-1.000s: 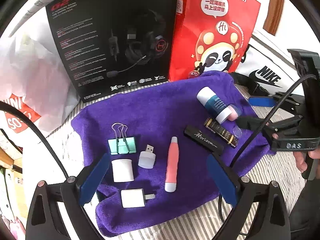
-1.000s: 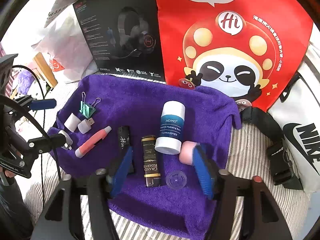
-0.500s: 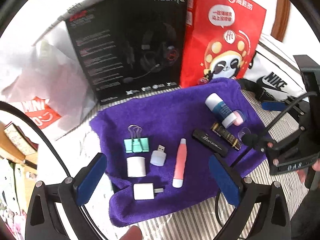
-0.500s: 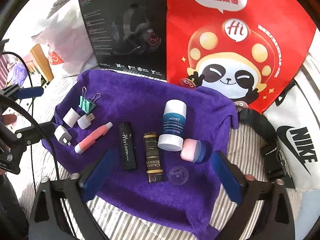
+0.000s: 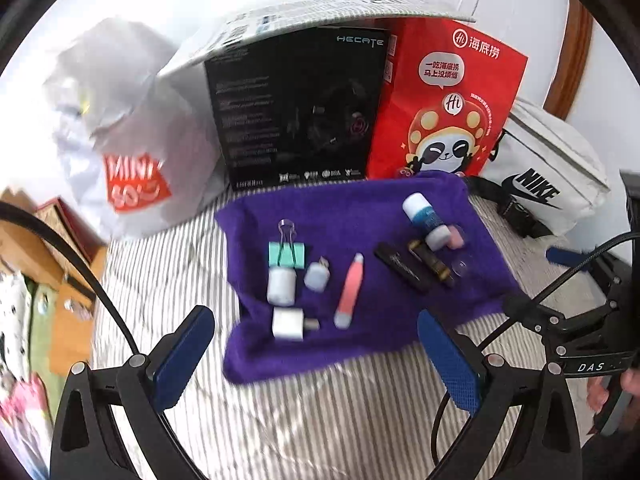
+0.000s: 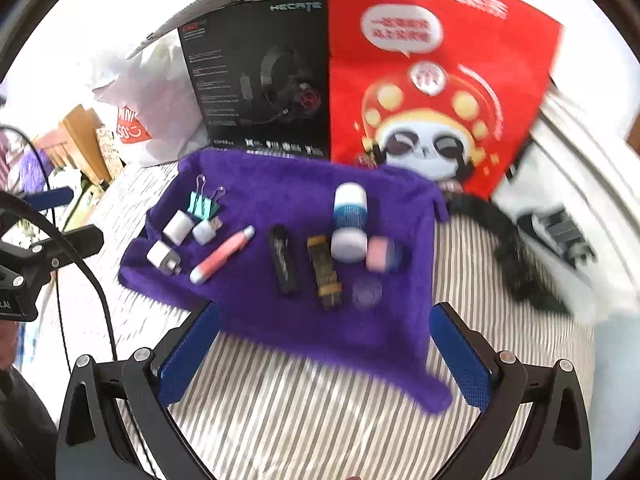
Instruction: Organize rigid objects
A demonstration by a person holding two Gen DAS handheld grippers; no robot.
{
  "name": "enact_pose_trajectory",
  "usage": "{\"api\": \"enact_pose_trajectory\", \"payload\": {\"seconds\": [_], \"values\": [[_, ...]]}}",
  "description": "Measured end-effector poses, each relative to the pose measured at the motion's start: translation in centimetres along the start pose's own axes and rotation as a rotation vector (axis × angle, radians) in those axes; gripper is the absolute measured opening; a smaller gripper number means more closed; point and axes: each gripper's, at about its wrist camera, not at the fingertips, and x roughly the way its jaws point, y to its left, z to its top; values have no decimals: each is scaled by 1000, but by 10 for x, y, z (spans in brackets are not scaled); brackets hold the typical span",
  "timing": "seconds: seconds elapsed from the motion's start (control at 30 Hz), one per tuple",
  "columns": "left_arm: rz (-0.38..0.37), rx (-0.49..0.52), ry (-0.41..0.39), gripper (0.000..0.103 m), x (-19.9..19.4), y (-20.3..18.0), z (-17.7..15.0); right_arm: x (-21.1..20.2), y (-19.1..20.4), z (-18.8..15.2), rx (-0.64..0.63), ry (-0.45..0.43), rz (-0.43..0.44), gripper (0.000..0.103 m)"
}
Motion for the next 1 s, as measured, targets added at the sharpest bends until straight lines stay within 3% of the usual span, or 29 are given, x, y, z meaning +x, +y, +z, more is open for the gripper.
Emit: {"api": "enact_pose_trajectory", "payload": {"seconds": [0.1, 0.3, 0.4, 1.0], "values": [[-3, -14, 3, 103, -6, -4, -19, -7, -1, -22, 59, 9, -12, 103], [70, -10, -6, 103, -19, -11, -51, -21, 7, -50, 100, 13, -8, 103], [49, -29, -8, 103, -24, -9, -59, -31, 9, -60, 117, 2, -24, 103], [38, -20, 3, 103, -27, -16, -64, -45, 10, -72, 148, -23, -45, 103]]}}
